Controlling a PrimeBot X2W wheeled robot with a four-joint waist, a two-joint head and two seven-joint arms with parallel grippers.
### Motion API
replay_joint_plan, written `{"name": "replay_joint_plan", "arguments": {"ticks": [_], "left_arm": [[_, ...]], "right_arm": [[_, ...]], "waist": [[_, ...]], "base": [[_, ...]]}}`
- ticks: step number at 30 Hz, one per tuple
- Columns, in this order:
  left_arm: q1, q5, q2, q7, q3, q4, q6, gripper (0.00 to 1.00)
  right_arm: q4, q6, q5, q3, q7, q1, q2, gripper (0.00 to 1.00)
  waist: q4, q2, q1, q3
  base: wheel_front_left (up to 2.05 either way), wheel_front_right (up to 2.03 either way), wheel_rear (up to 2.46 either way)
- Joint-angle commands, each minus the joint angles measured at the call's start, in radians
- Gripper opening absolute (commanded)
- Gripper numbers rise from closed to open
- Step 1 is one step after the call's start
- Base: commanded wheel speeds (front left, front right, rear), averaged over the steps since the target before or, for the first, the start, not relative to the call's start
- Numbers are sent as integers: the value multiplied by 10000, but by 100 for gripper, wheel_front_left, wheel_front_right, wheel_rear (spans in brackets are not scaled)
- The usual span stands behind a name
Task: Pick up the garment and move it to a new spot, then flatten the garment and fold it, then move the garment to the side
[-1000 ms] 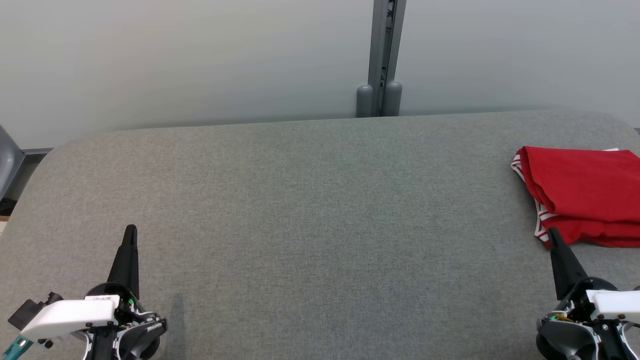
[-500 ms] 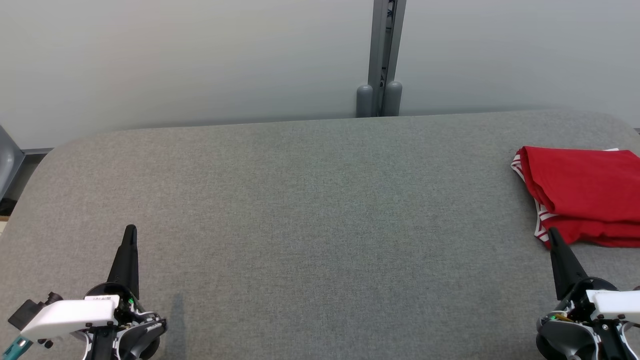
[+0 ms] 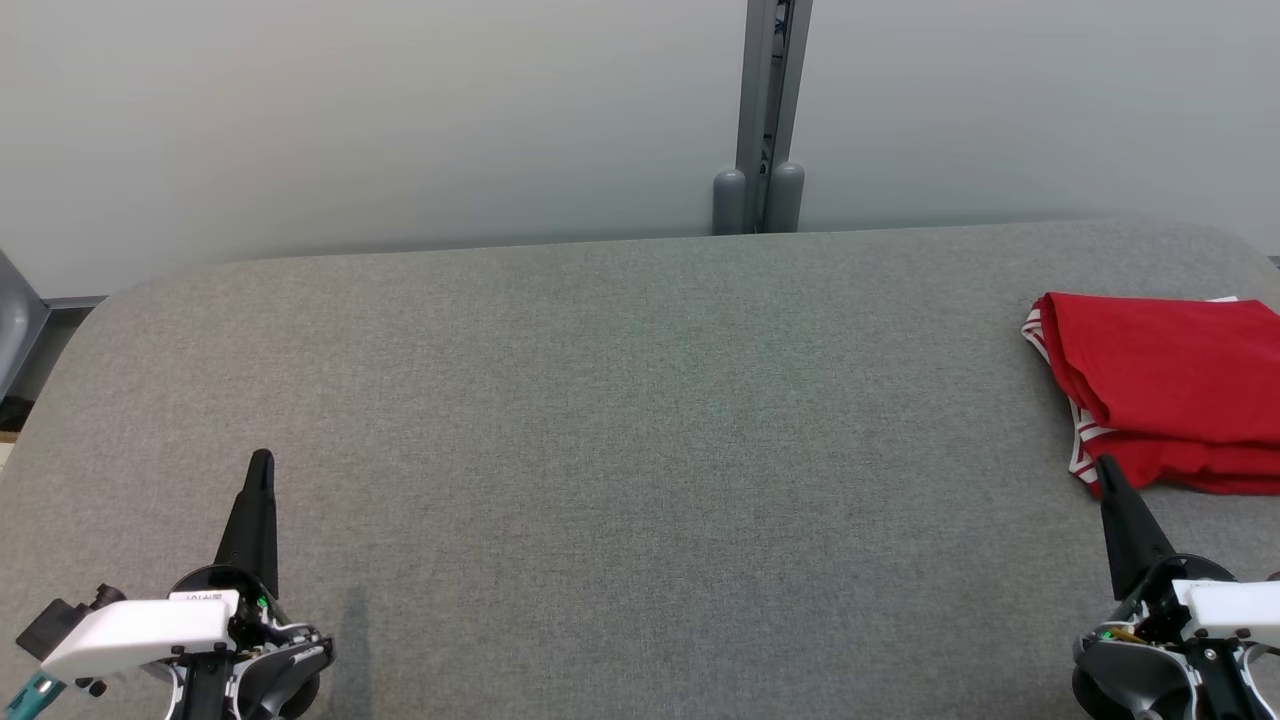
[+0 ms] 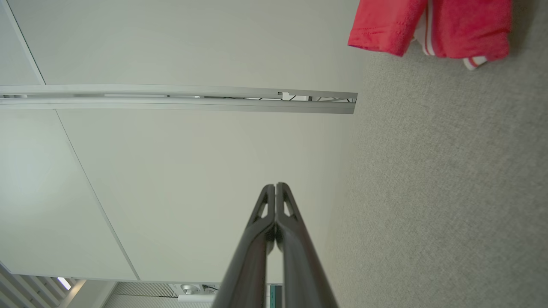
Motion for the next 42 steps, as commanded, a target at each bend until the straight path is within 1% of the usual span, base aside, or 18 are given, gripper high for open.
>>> {"name": "replay_joint_plan", "arguments": {"ticks": [1,42], "left_arm": [[-127,8,32,18,40,-18,-45,0],[-129,21,19,35,58,-19,-45,0]], "right_arm": [[-29,4,24,-14,29,-87,-89,0],[-29,4,25,-12,28,-88,-89,0]], "waist": [[0,-1,0,0],[0,-1,0,0]], "base": [[0,0,0],[0,0,0]]}}
